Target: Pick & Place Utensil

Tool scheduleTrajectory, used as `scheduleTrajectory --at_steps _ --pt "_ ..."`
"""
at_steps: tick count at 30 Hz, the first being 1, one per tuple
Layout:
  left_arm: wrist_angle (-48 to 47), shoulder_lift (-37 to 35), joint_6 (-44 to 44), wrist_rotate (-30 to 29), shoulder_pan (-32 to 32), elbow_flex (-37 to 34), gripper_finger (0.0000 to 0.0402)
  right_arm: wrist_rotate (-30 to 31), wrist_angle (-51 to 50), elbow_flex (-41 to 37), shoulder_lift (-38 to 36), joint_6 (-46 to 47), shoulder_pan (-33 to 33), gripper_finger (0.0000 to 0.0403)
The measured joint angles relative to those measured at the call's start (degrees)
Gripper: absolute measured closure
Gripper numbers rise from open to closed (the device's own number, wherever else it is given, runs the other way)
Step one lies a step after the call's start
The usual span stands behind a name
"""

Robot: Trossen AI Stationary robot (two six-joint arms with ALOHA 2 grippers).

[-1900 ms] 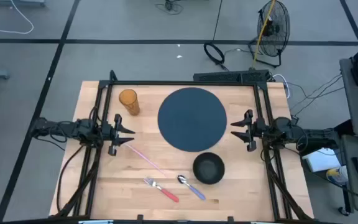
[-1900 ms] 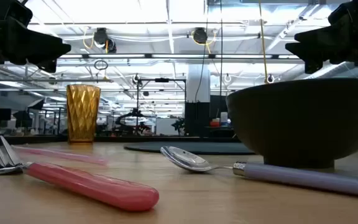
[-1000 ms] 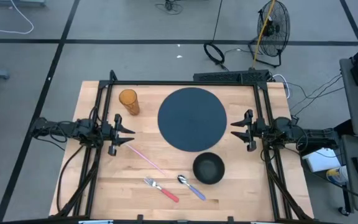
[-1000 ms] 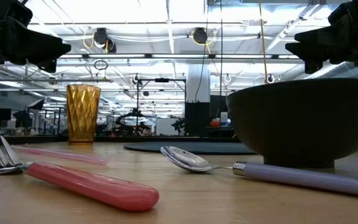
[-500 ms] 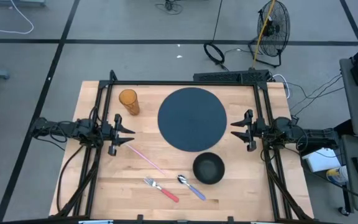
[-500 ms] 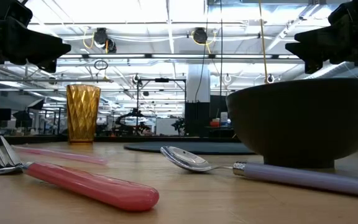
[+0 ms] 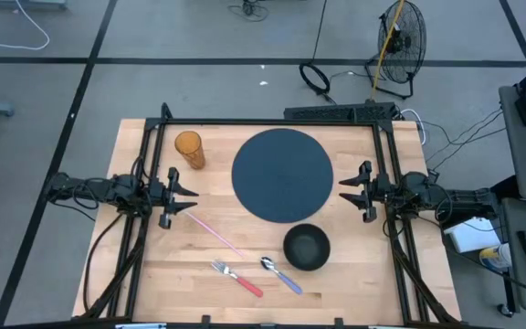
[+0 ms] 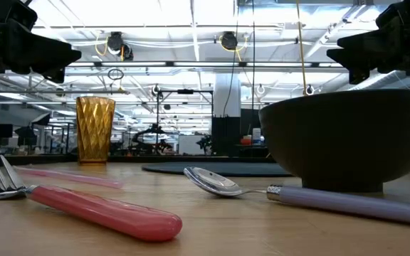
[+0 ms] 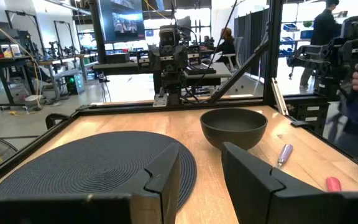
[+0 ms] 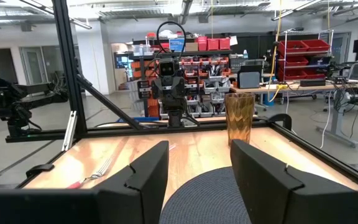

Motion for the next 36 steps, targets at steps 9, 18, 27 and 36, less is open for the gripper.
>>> scheduleTrajectory --at_steps 9,18,27,36 --pt "0.02 0.01 0.0 -0.01 0.02 0.0 0.0279 -0.02 3.85 0.0 0.0 -0.42 0.02 0.0232" --pt "0.01 -0.01 0.0 -0.01 0.02 -0.01 0.0279 -0.02 9.28 0.0 0.0 4.38 0.0 0.0232" --pt "0.0 -0.01 0.0 -0.01 0.02 -0.02 0.0279 0.06 10.29 0.0 0.0 6.09 -0.02 0.0232" --pt "2.87 -0.01 -1.17 0.05 -0.01 -0.11 0.0279 -1.25 6.19 0.0 0.18 15.15 -0.02 0.0232"
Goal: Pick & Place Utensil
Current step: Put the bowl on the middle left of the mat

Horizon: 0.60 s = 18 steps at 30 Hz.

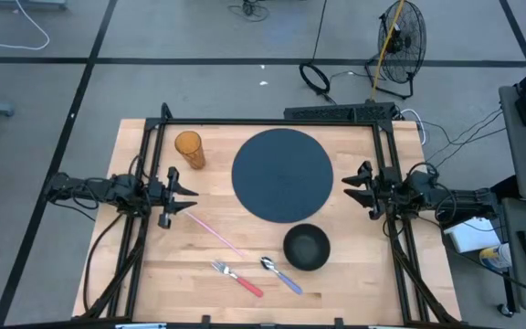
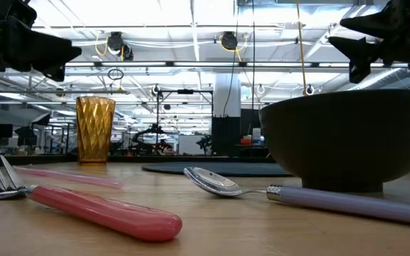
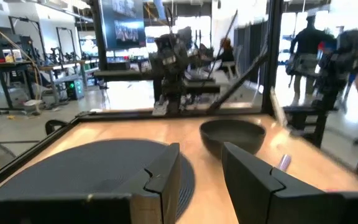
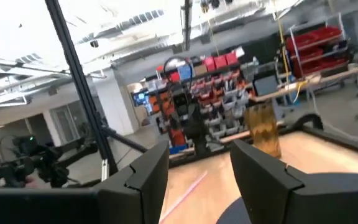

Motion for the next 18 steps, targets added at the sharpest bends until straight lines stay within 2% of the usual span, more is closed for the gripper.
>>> scheduleTrajectory --at_steps 7,14,18 --pt "3.88 0.04 -6.75 0.44 0.02 0.0 0.0279 -7.83 0.21 0.0 0.08 -2.0 0.0 0.0232" --pt "6.52 0.07 -7.71 0.05 0.03 0.02 0.0279 -12.3 0.6 0.0 0.15 -6.82 0.04 0.0232" --pt "6.57 0.07 -10.21 0.03 0.01 0.02 0.0279 -12.45 0.7 0.0 0.15 -8.56 0.52 0.0232"
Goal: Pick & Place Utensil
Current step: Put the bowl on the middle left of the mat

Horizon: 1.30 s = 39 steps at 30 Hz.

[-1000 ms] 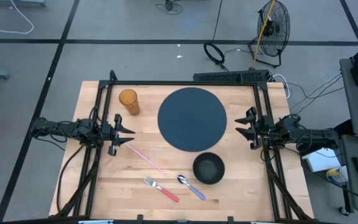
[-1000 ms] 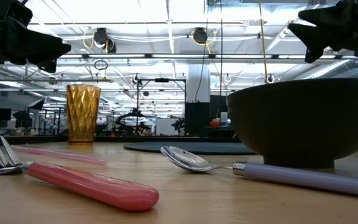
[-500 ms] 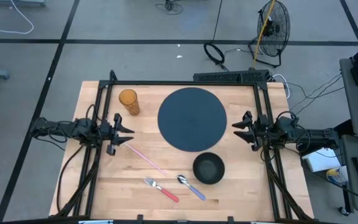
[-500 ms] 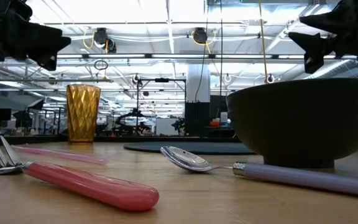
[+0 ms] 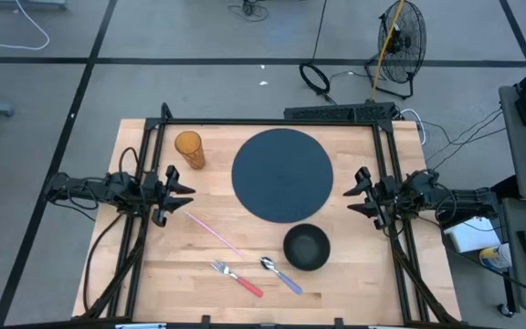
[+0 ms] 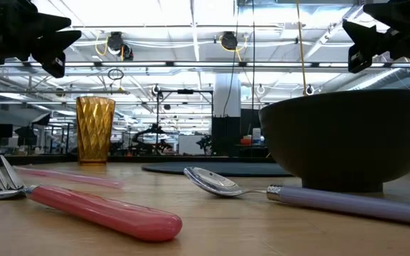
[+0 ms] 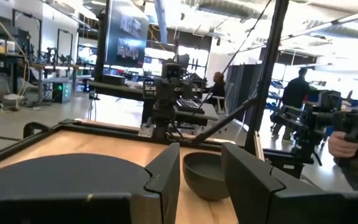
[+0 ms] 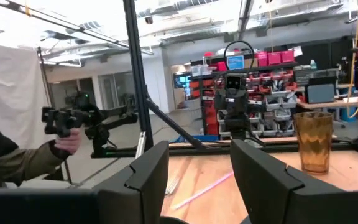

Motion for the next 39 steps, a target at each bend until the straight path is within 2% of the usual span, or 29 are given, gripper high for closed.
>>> scheduleTrajectory --at_steps 4,6,9,14,19,21,24,27,31,35,39 --pt "0.27 0.0 -0.48 -2.65 0.02 0.0 0.0279 0.01 0.24 0.01 0.0 -1.0 0.09 0.0232" --pt "0.35 0.0 -3.6 -3.43 0.02 0.02 0.0279 -0.01 0.37 0.0 0.0 -0.73 0.09 0.0232" --pt "-2.24 0.04 -8.68 -2.33 -0.02 0.04 0.0279 0.04 0.46 0.0 0.09 -0.83 0.09 0.0232" --pt "-6.03 0.07 -10.37 -1.89 -0.02 0.04 0.0279 0.03 0.61 0.0 0.33 -0.64 0.09 0.0232" --pt "-5.92 0.07 -10.58 -1.08 -0.02 0.04 0.0279 0.25 1.43 0.02 3.44 1.79 0.09 0.0232" --pt "-4.29 0.07 -7.95 1.09 0.0 0.04 0.0279 0.26 3.88 0.11 5.43 2.28 0.09 0.0232" --pt "-0.2 0.07 1.96 6.27 -0.02 0.04 0.0279 0.32 4.64 2.06 8.47 -0.13 0.09 0.0232" --pt "3.19 0.07 11.02 7.98 -0.02 0.07 0.0279 0.34 4.16 4.24 11.28 -4.09 0.09 0.0232" --pt "1.68 0.09 17.37 5.67 -0.02 1.42 0.0279 0.22 4.64 7.64 14.02 -9.53 0.09 0.0232" --pt "-4.51 1.63 16.77 0.51 0.02 6.35 0.0279 0.32 4.0 9.89 15.96 -13.9 0.0 0.0232" --pt "-7.82 7.5 15.81 -1.29 0.02 13.05 0.0279 0.41 4.43 11.83 16.95 -15.86 -0.02 0.0232"
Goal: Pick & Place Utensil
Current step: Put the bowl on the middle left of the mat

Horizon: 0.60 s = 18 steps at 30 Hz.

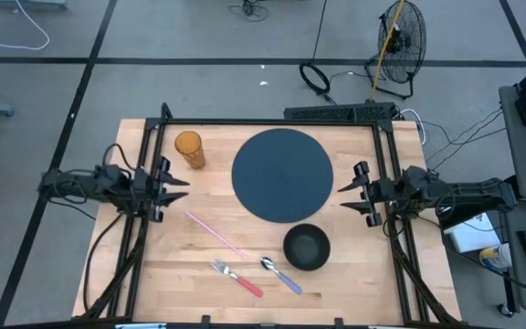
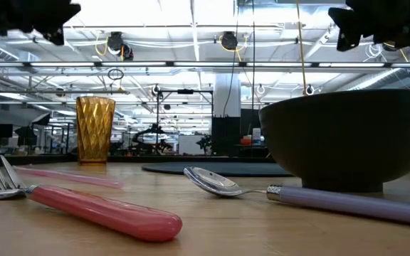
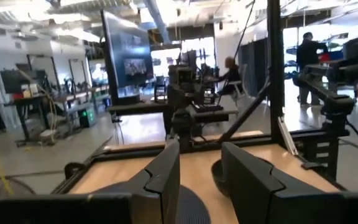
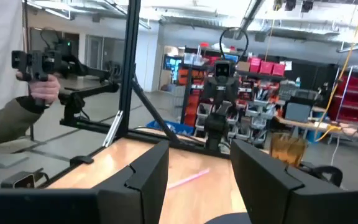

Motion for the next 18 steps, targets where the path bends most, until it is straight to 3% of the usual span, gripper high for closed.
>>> scheduleTrajectory --at_steps 6,11,18 --pt "-3.16 15.18 0.28 -2.05 0.0 9.89 0.0279 0.35 -0.14 2.1 2.0 -0.17 -0.01 0.0232" --pt "-2.97 27.35 2.37 -1.52 -0.02 16.24 0.0279 5.94 -4.22 6.57 5.3 0.25 0.0 0.0232" --pt "-4.11 36.77 3.61 -0.3 0.0 21.78 0.0279 7.46 -11.53 17.62 14.98 0.22 0.07 0.0232"
